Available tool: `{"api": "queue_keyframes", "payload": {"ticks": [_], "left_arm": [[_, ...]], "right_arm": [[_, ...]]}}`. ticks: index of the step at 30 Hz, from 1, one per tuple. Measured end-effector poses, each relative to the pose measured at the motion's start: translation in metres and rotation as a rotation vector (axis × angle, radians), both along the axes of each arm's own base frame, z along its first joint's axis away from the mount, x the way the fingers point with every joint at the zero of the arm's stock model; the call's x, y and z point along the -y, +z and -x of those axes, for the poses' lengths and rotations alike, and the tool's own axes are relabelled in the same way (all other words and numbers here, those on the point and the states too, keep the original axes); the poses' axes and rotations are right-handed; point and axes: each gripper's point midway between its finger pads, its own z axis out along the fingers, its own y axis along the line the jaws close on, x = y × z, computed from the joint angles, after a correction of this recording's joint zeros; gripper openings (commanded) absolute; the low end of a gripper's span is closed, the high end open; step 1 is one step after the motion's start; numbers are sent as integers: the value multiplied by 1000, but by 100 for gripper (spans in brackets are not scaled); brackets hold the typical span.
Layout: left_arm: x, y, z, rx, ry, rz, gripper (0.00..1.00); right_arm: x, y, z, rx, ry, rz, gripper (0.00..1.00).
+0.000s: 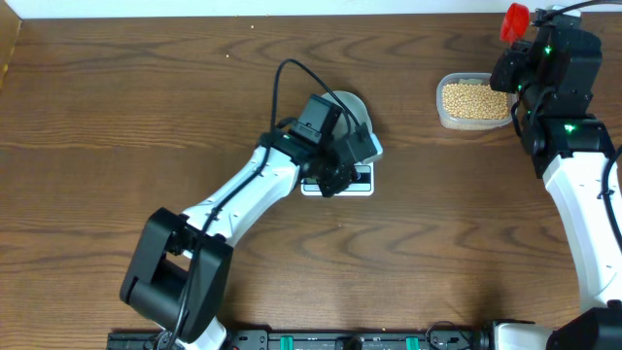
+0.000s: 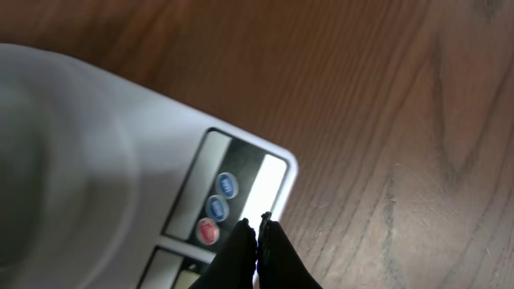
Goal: Scoop item into bowl and weigh 50g on scale
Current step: 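Lower the left gripper tip onto the scale's TARE button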
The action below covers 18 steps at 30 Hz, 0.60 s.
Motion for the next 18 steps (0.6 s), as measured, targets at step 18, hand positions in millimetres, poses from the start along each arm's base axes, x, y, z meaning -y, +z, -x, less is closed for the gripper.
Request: {"api": "queue_keyframes", "payload": {"ticks": [18], "left_arm": [[4, -43, -7, -37, 11, -44, 7]], "right_arm": [[0, 0, 0, 1, 0, 0, 1]]}}
